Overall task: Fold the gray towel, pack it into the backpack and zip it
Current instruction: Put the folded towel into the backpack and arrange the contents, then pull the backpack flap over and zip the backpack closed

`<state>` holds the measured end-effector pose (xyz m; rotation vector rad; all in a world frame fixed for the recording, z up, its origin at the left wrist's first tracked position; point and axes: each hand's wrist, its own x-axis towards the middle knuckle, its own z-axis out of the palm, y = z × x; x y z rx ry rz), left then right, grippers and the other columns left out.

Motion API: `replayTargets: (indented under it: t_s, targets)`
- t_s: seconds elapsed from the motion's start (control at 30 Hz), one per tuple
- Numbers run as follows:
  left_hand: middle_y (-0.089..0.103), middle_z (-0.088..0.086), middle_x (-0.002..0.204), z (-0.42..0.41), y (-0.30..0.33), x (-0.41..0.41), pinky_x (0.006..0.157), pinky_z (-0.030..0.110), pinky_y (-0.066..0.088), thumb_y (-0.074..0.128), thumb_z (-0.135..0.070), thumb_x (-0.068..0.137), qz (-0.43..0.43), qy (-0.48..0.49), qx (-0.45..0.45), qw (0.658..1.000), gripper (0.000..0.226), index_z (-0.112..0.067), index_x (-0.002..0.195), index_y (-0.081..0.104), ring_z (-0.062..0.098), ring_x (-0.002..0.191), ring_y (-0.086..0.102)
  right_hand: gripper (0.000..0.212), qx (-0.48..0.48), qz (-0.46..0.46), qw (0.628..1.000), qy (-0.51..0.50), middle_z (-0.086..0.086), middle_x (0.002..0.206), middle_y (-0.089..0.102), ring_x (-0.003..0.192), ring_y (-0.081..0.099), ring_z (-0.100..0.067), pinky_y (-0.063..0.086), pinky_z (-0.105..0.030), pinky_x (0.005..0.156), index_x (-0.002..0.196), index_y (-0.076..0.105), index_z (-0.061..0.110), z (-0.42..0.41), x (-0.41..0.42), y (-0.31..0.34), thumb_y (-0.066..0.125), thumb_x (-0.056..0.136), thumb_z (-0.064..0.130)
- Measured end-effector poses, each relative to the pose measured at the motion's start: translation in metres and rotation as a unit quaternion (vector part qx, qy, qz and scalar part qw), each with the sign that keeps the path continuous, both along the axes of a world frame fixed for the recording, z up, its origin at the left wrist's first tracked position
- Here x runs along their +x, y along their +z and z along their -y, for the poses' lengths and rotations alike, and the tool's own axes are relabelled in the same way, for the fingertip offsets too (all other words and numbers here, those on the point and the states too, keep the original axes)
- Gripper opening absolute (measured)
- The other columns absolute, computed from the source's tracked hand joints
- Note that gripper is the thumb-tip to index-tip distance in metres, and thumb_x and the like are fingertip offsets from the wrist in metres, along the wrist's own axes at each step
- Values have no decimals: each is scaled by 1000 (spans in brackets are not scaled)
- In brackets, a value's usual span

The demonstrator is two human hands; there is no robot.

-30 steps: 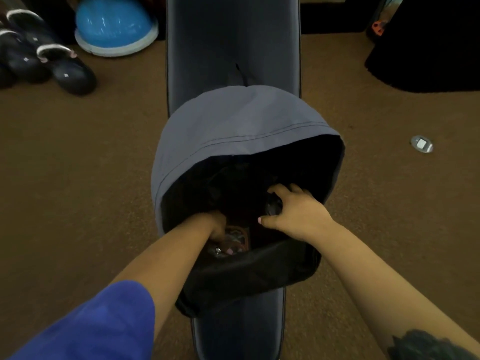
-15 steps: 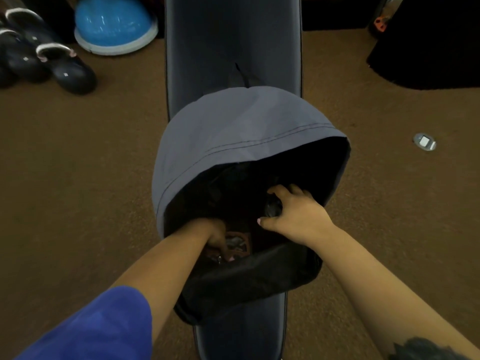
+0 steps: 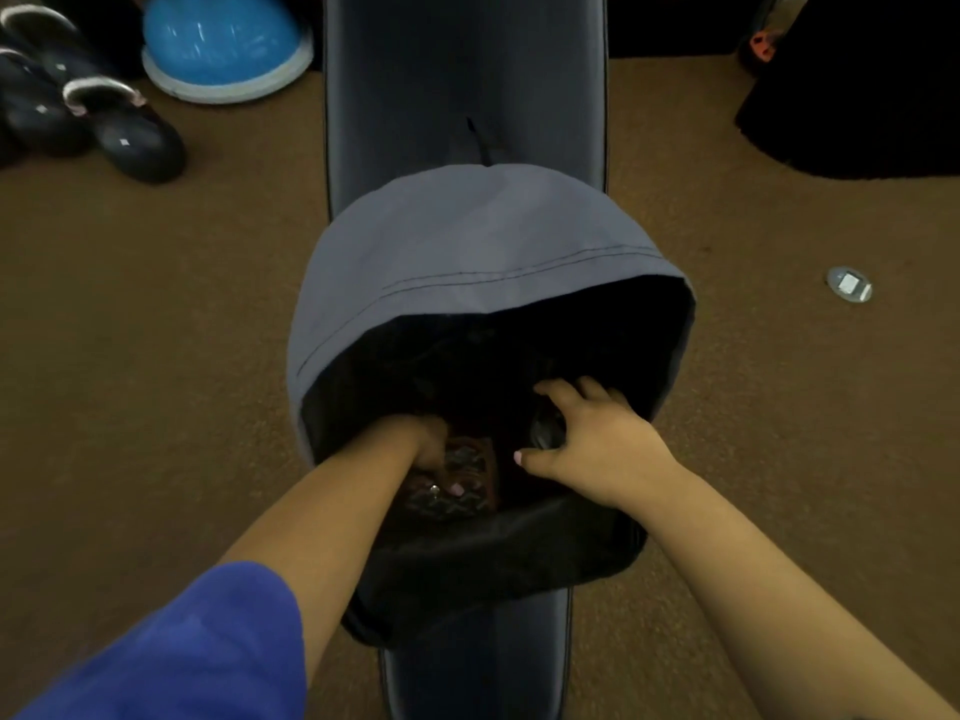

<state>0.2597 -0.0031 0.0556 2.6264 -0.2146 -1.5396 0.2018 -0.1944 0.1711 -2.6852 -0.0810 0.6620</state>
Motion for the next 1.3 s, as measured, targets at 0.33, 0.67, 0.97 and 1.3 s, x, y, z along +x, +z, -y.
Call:
replayTargets:
  t_s: [0.33,0.67,0.97,1.3]
  targets:
    - [32,16,147,3,8,-16,109,44,35,72,-38,78,112,-78,22,990,83,-6,143,30,35,134,35,82,-23,17,1000,8,-4,140,23,121,38,-32,48,-40,91,137,34,34,-6,7,2,71,65,41]
    - [47,12,138,-2,44,-41,101,38,42,63,-43,83,132,54,-80,987,64,-14,136,42,28,121,49,97,-33,-33,998,33,-6,145,21,131,26,-33,39,-43,100,145,16,36,2,0,4,73,67,45]
    - [66,-13,106,-20,135,-107,83,11,44,63,-20,87,344,286,-325,833,20,-30,104,65,-6,91,61,64,116,81,987,-75,1,128,54,115,54,-17,44,-28,93,133,49,26,19,-26,43,73,75,40]
    - [34,11,147,-38,117,-193,108,43,35,60,-43,84,227,672,-231,666,74,-11,143,28,29,133,38,49,215,-17,901,-375,-9,125,45,94,55,-25,51,-43,80,124,44,14,48,-81,19,63,81,3]
